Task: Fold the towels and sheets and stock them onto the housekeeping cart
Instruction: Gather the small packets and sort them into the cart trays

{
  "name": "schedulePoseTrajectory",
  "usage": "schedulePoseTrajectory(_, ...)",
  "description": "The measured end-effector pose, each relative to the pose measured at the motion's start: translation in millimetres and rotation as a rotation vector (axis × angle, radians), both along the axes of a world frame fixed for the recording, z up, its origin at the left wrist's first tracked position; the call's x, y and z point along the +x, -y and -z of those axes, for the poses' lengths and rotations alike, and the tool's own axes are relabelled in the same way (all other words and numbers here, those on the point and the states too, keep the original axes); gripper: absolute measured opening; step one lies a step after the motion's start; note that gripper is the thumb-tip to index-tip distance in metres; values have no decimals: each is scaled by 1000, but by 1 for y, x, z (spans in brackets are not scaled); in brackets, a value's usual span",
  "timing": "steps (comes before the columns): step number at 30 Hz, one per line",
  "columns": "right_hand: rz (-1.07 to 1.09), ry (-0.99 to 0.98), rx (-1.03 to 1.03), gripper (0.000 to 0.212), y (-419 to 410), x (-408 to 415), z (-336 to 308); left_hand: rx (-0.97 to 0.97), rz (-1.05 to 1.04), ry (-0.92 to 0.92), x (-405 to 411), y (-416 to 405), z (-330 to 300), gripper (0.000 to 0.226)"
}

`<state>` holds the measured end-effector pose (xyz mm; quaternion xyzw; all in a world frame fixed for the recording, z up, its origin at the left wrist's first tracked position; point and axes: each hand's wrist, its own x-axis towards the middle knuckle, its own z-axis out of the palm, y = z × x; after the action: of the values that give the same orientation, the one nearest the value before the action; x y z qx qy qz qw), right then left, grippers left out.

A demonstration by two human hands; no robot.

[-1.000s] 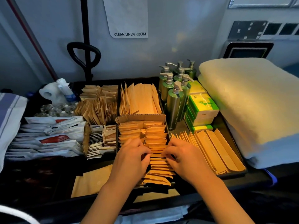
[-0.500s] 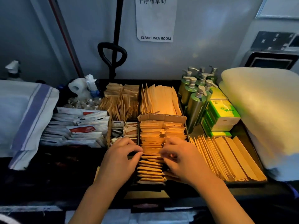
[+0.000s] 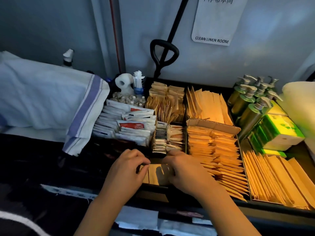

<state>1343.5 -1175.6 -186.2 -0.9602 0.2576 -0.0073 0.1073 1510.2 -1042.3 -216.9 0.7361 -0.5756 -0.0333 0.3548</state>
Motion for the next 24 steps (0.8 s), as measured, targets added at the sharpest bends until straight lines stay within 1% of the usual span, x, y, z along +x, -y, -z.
schedulePoseTrajectory(3,23,-106,-29,43,-6,18,15,9,27,-3,7,-8,4,12)
schedulePoseTrajectory(6,26,-148,-52,52,-6,30,27,14,48,15,11,-14,4,11)
schedulePoseTrajectory(10,39,-138,-31,55,-6,36,31,23,57,19,16,-19,5,12)
schedulePoseTrajectory(13,16,-121,-51,50,-7,37,29,30,61,12,15,-20,4,13)
schedulePoseTrajectory(16,13,-31,-22,38,-10,33,20,30,52,9,12,-19,4,20)
schedulePoseTrajectory(19,-28,83,13,16,-14,22,6,27,44,-9,9,-16,3,35)
schedulePoseTrajectory(21,-43,166,31,18,-15,13,-4,13,52,-19,5,-12,-1,41)
schedulePoseTrajectory(22,-40,207,34,14,-15,7,-9,1,60,-27,2,-10,-4,40)
schedulePoseTrajectory(24,-22,293,88,17,-14,-6,-19,-29,86,-33,-6,-5,-11,30)
